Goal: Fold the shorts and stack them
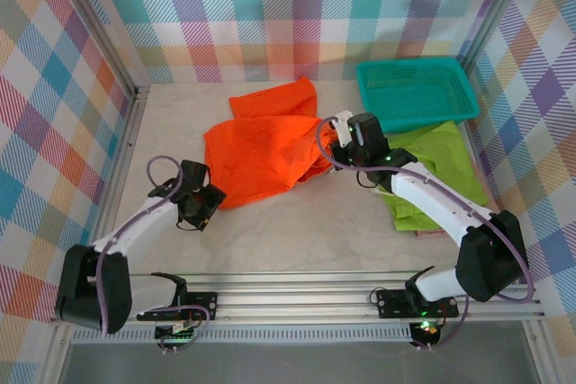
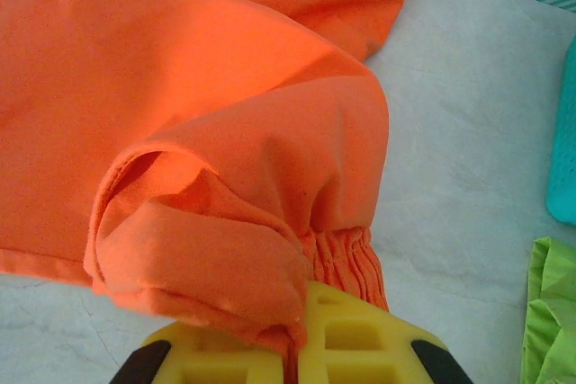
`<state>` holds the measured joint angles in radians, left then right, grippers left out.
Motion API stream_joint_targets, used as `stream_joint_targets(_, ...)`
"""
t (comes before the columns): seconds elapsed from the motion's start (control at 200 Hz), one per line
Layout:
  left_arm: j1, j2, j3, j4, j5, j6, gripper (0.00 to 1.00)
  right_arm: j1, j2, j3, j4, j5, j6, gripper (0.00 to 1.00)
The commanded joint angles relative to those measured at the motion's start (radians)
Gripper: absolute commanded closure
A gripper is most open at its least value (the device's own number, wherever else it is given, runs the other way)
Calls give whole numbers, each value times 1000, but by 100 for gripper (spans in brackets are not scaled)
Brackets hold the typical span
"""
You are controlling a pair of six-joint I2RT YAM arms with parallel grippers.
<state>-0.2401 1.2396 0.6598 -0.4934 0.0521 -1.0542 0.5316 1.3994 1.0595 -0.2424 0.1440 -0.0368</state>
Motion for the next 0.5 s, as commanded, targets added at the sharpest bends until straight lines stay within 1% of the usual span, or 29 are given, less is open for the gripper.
stream_joint_targets(0.0,-10,60,60,33,23,-20,34,2,-14,-7,23,-26,31,99)
stream_joint_targets(0.12,-11,116,84,60,29,-22,36,2,-16,-16,19,-30,36,99)
stream_joint_targets(0.24,-10,166,99,75,50,-24,42,2,-16,-21,14,-28,37,99)
stream_joint_targets(0.495,-11,219,97,95,65,-55,52,2,-16,-23,9,-14,29,99)
